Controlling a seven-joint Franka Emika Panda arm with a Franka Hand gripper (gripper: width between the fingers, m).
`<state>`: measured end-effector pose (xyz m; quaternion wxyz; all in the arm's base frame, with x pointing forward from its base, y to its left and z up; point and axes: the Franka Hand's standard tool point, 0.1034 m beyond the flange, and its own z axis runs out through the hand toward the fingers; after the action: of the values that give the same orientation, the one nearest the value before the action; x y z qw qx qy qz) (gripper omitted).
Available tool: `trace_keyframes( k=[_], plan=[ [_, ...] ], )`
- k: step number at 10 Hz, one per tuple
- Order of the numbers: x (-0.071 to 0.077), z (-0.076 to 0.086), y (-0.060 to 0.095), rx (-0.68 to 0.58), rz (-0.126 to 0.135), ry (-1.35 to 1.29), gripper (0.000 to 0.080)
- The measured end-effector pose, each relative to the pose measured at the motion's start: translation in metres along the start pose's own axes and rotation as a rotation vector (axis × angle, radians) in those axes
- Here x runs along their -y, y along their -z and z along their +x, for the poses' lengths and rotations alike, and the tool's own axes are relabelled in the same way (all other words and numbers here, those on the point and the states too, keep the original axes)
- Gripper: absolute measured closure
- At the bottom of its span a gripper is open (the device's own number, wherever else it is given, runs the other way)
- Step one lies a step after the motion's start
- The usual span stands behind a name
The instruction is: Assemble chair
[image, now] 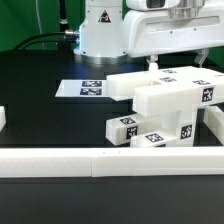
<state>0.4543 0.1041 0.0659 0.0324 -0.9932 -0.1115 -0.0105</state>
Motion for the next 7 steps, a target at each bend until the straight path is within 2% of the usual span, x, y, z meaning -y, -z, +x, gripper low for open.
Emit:
trace_keyframes(
  k=[1,2,3,4,5,7],
  plan=[
    [0.009,-0.004,-0.002,-0.025,-0.007,-0.108,0.0151],
    [0.030,-0.013,-0.007,-0.021,-0.007,-0.180,0.0151],
    [0.050,-0.015,-0.013,-0.012,-0.008,-0.226,0.0151],
    [0.062,-0.013,-0.018,-0.008,-0.009,-0.249,0.0151],
    [0.066,-0.010,-0.021,-0.008,-0.009,-0.244,0.0151],
    [0.064,-0.011,-0.020,-0.007,-0.010,-0.248,0.0151]
  ],
)
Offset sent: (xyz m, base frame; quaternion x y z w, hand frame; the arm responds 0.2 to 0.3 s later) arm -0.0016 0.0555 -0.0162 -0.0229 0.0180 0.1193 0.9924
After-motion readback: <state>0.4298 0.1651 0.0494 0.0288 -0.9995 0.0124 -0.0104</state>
